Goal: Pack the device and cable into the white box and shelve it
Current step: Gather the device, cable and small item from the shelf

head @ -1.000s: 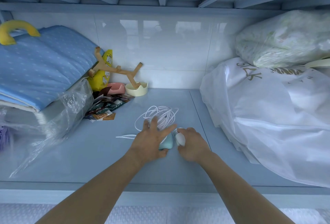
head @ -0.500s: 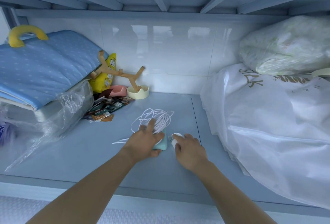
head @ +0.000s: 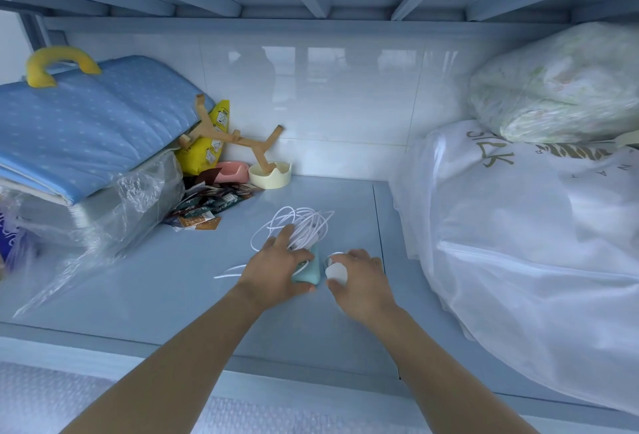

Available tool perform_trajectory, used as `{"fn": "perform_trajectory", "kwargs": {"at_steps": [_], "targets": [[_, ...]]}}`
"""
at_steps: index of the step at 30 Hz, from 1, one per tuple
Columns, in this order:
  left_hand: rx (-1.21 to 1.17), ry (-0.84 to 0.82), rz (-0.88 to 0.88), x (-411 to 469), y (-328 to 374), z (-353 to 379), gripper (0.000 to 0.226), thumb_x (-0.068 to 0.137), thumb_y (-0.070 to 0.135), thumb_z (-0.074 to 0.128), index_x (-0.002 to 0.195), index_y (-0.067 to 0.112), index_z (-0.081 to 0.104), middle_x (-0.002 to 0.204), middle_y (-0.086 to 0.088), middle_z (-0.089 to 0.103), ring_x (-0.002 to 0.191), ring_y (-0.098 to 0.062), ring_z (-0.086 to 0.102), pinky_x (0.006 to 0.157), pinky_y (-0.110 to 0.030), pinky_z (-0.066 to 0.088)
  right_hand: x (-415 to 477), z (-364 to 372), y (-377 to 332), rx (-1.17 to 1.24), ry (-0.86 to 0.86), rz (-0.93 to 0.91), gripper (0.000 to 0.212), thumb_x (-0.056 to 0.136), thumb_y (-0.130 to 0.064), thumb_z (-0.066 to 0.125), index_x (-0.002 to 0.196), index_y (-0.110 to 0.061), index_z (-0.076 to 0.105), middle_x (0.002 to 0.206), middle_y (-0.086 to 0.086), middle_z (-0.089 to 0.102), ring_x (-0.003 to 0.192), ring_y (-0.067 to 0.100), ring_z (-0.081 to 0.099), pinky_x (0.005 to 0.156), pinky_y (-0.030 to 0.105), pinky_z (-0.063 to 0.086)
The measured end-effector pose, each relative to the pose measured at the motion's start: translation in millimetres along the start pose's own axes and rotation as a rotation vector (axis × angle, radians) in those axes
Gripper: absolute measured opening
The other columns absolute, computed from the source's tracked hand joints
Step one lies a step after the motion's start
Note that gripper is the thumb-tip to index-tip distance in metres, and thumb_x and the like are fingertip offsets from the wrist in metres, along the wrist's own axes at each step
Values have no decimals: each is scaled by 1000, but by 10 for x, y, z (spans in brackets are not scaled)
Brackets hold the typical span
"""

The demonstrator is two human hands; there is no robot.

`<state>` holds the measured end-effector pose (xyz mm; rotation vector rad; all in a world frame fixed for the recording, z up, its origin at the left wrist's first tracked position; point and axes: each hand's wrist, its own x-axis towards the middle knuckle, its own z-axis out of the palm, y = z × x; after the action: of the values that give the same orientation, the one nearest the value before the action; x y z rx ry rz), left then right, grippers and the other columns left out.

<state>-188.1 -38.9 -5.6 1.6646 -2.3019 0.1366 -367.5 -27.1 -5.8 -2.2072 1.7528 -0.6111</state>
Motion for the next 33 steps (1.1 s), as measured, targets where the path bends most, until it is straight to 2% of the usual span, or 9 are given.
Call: {"fn": "perform_trajectory", "kwargs": {"at_steps": [6, 12, 15, 19, 21, 23, 25, 28, 33], "targets": [[170, -15, 95, -68, -50, 32, 48, 84, 52, 51, 128, 33, 47, 157, -9, 3, 132, -33, 29, 87, -41, 51, -72, 27, 10, -5, -66, -41, 40, 82, -43, 54, 121, -36, 46, 126, -2, 44, 113, 27, 43, 93, 41, 42], [218, 8, 159, -236, -117, -21, 44, 91, 52, 41, 132, 35, 43, 157, -6, -2, 138, -29, 21, 83, -43, 53, -118, 15, 36, 25, -59, -57, 51, 77, -26, 55, 126, -33, 44, 123, 0, 46, 109, 26, 47, 88, 35, 45], [151, 107, 182, -330, -93, -115, 41, 87, 46, 54, 124, 28, 56, 154, -12, 18, 133, -33, 34, 72, -47, 57, -119, 36, -3, -41, -39, -55, 49, 79, -24, 52, 126, -28, 43, 121, 2, 47, 105, 28, 48, 84, 35, 45], [171, 219, 231, -374, -25, -214, 36, 73, 36, 75, 104, 20, 70, 134, -24, 49, 110, -39, 59, 48, -44, 57, -106, 67, -47, -144, -26, -52, 49, 82, -22, 49, 130, -18, 40, 124, 8, 46, 103, 31, 47, 84, 35, 45], [133, 222, 246, -364, -2, -189, 35, 76, 35, 73, 107, 19, 69, 137, -24, 45, 114, -40, 55, 55, -47, 58, -101, 64, -51, -155, -25, -47, 48, 83, -22, 48, 130, -17, 40, 125, 9, 45, 103, 31, 47, 84, 35, 45], [58, 201, 240, -362, -2, -148, 36, 83, 36, 65, 114, 18, 65, 145, -22, 35, 125, -40, 45, 71, -51, 57, -108, 66, -37, -143, -14, -40, 48, 84, -23, 48, 130, -17, 40, 126, 9, 45, 103, 31, 47, 84, 35, 44], [39, 196, 264, -365, -19, -111, 35, 86, 35, 62, 116, 17, 63, 148, -21, 30, 128, -40, 40, 81, -52, 54, -131, 93, -18, -123, 9, -37, 51, 86, -28, 47, 135, -20, 36, 138, 9, 36, 110, 31, 46, 88, 36, 44], [34, 215, 305, -365, -48, -96, 33, 84, 34, 64, 114, 18, 64, 145, -23, 33, 126, -42, 43, 81, -52, 54, -166, 166, -39, -66, 50, -78, 61, 87, -43, 50, 141, -37, 23, 153, 4, 15, 123, 30, 38, 95, 41, 43], [-5, 188, 351, -343, -182, -87, 38, 87, 42, 57, 119, 23, 60, 149, -18, 28, 129, -37, 40, 81, -50, 55, -116, 257, -116, -62, 89, -55, 62, 84, -48, 57, 137, -50, 25, 154, -1, 15, 131, 26, 30, 96, 41, 41]]}}
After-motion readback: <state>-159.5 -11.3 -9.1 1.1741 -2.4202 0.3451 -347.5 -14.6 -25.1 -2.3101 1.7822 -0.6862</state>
